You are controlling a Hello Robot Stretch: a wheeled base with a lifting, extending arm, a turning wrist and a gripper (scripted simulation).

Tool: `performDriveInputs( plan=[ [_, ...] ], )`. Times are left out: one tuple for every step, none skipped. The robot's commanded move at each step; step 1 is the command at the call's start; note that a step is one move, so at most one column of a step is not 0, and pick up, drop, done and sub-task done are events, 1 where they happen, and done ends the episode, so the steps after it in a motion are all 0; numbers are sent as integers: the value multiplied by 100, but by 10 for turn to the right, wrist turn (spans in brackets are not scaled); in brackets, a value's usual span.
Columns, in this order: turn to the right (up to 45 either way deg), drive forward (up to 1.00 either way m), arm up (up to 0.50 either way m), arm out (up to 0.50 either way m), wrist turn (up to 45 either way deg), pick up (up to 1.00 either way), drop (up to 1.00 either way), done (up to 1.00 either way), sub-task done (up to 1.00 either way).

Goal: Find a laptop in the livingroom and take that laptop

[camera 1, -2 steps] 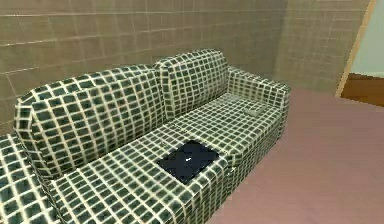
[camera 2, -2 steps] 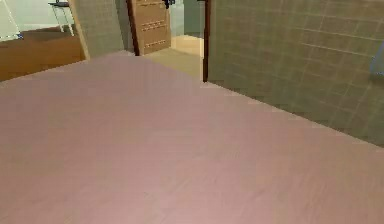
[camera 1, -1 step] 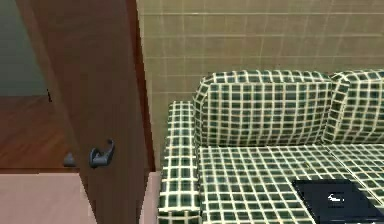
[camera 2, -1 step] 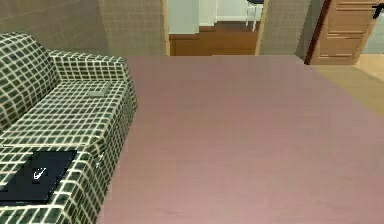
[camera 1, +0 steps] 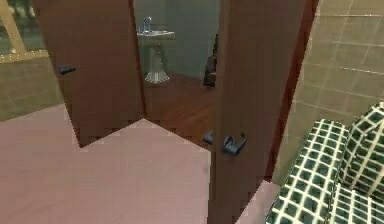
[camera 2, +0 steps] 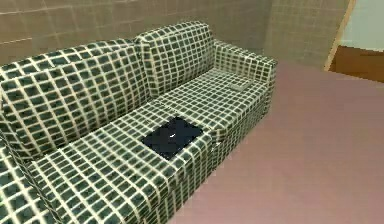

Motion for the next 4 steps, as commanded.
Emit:
performDriveInputs(
  plan=[
    [450, 0, 0, 0, 0, 0, 0, 0, 0],
    [450, 0, 0, 0, 0, 0, 0, 0, 0],
    [150, 0, 0, 0, 0, 0, 0, 0, 0],
    [30, 0, 0, 0, 0, 0, 0, 0, 0]
  ],
)
